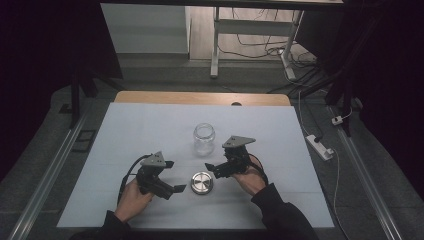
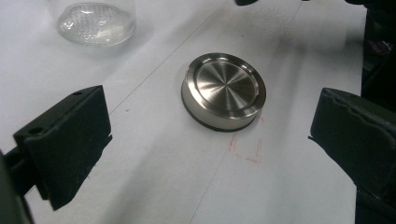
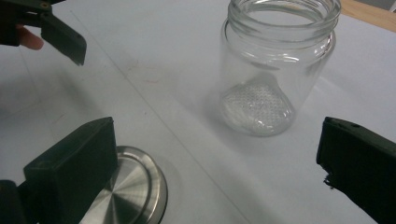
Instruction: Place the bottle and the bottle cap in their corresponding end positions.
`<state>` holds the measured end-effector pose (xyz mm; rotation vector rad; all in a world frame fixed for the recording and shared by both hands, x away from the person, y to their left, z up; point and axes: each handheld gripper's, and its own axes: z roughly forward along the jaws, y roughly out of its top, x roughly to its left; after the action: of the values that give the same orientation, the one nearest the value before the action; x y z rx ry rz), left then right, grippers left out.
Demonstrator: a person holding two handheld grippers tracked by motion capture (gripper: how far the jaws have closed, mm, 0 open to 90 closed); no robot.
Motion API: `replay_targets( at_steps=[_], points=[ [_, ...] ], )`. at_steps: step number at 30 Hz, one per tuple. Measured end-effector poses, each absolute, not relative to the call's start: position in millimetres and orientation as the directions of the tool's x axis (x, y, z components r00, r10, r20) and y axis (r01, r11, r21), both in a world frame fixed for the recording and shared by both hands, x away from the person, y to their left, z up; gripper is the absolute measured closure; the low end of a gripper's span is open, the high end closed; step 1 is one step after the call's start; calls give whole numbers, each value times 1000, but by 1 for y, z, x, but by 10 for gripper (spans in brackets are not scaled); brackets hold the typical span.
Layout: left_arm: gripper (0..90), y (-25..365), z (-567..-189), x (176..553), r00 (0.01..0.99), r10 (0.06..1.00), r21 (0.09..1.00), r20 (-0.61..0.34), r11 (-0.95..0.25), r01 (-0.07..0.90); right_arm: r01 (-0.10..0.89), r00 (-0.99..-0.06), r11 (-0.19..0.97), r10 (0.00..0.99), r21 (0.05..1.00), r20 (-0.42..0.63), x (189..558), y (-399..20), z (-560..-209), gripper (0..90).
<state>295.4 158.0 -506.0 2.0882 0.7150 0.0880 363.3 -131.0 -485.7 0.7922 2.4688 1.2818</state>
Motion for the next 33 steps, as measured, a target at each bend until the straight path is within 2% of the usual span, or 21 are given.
replay_targets(
  at_steps=[18,33],
  points=[
    [0,184,-503,274,784,599,777,-163,-412,476,360,-816,484,577,797,18,338,-155,-486,0],
    [0,220,-503,251,721,672,780,-170,-356,516,375,-795,472,607,798,16,320,-182,-484,0]
  ],
)
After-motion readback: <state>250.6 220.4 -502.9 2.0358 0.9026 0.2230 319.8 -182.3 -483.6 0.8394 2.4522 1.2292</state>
